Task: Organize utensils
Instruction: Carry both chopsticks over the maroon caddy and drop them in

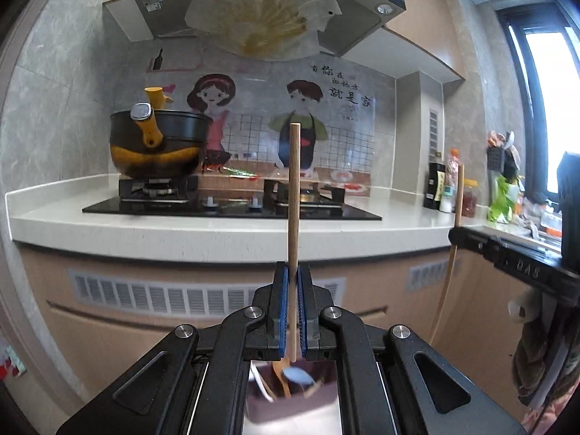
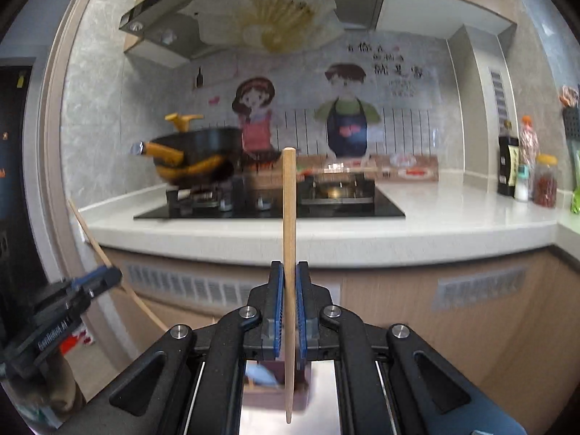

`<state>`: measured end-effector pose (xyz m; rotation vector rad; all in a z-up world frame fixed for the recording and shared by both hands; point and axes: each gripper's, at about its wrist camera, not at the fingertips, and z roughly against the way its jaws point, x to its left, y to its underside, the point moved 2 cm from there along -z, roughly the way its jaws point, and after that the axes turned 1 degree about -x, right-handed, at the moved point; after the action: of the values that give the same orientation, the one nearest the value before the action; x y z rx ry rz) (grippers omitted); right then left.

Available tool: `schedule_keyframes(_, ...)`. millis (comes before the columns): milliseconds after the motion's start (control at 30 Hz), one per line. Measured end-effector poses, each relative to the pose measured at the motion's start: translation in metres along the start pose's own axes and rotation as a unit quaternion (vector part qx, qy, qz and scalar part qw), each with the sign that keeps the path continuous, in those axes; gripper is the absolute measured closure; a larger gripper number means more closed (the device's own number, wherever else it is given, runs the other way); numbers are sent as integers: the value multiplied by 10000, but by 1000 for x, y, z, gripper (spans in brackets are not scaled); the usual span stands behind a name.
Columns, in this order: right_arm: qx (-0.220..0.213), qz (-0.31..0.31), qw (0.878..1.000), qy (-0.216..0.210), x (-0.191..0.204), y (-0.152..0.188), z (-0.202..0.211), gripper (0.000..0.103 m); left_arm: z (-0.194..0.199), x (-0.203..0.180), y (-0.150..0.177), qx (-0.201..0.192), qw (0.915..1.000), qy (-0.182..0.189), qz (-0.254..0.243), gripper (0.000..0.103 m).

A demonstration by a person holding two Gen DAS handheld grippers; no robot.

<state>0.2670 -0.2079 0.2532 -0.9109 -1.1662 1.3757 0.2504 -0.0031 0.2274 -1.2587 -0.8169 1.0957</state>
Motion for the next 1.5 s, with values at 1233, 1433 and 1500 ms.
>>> schedule_keyframes(1233, 1894, 44, 9819, -51, 3, 165, -191, 96, -165, 39, 177, 2040, 9764, 74, 710, 96)
schedule_keyframes(1433, 2342, 56, 9722, -42, -1, 183, -181, 72, -146, 47, 184, 2269, 9682, -85, 1050, 81)
schedule_keyframes(1500, 2250, -88, 9743, -16, -7, 180, -160, 41, -131, 50, 180, 2206, 9686, -185, 1135, 54)
